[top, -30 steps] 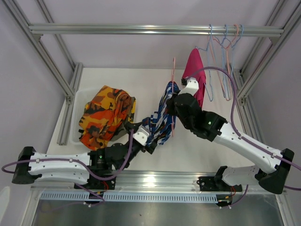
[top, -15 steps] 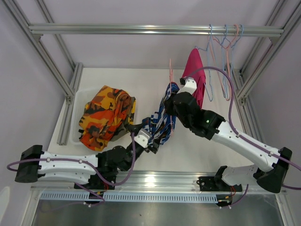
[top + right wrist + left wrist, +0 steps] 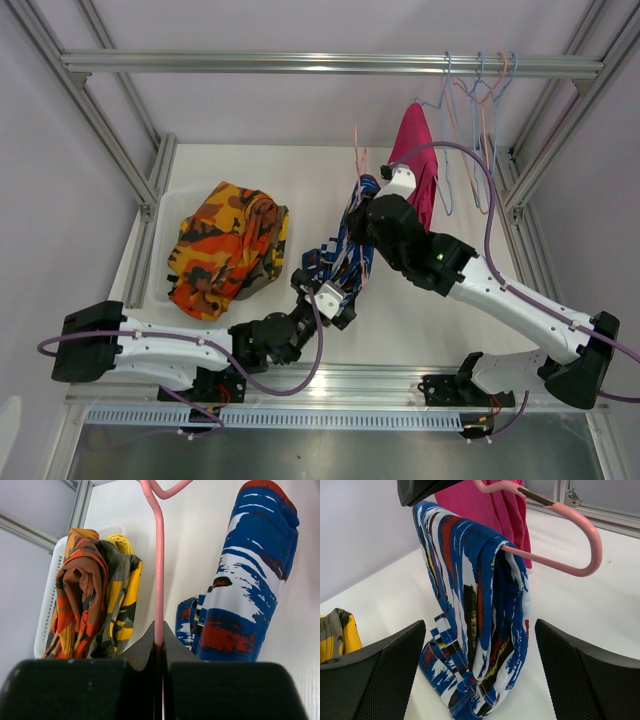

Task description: Remove the trousers from the hanger

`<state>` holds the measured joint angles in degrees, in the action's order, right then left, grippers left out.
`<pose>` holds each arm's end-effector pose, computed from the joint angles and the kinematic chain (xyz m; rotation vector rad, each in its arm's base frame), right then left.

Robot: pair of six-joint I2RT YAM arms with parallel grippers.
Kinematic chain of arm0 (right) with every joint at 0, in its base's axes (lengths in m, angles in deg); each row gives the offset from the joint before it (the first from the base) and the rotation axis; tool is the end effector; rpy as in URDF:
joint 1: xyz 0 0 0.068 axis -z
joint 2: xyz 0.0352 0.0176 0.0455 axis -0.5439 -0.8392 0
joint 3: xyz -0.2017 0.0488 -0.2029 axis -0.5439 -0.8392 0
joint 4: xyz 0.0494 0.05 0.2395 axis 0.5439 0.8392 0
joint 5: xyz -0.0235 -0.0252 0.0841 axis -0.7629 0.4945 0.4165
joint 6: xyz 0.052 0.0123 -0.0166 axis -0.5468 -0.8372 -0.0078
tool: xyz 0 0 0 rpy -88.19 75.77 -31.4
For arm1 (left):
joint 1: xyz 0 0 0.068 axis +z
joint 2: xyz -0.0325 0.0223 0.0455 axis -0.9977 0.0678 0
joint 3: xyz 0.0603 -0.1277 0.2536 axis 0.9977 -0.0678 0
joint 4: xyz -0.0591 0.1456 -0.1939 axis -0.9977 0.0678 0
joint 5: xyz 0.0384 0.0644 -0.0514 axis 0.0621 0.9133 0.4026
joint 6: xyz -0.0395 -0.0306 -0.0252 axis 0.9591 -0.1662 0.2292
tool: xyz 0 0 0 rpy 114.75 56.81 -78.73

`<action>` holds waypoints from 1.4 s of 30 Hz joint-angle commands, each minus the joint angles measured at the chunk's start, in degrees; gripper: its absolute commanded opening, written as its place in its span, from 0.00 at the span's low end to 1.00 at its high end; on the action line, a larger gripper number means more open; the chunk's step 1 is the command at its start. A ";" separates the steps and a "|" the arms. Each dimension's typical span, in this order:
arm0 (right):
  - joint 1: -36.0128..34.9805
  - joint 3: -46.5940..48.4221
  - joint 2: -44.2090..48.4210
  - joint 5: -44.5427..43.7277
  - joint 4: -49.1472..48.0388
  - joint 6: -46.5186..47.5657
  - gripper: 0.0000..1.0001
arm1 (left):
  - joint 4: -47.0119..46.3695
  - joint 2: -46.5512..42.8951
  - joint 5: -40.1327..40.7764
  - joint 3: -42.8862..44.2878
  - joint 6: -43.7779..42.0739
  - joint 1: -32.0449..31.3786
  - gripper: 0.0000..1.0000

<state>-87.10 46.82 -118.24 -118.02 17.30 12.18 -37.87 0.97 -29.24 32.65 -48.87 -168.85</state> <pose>0.1698 0.2037 0.4021 0.0654 1.9710 0.5892 0.0559 -0.2183 0.2841 0.6276 1.4075 -0.3442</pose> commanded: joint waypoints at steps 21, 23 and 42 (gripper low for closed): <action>-0.96 0.40 3.85 3.73 -5.73 -0.66 0.00 | -12.70 8.96 -0.82 3.70 0.13 6.18 0.95; -1.13 -0.57 4.37 3.99 -5.64 -0.74 0.00 | -13.84 9.41 -1.08 3.87 0.31 6.97 0.95; -1.57 -4.53 5.61 6.80 -7.84 -2.32 0.00 | -19.47 17.67 -5.13 8.35 0.31 11.11 0.87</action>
<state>-88.02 41.53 -113.28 -112.84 15.11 10.63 -52.87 17.49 -32.41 38.20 -48.92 -158.45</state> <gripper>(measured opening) 0.018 0.884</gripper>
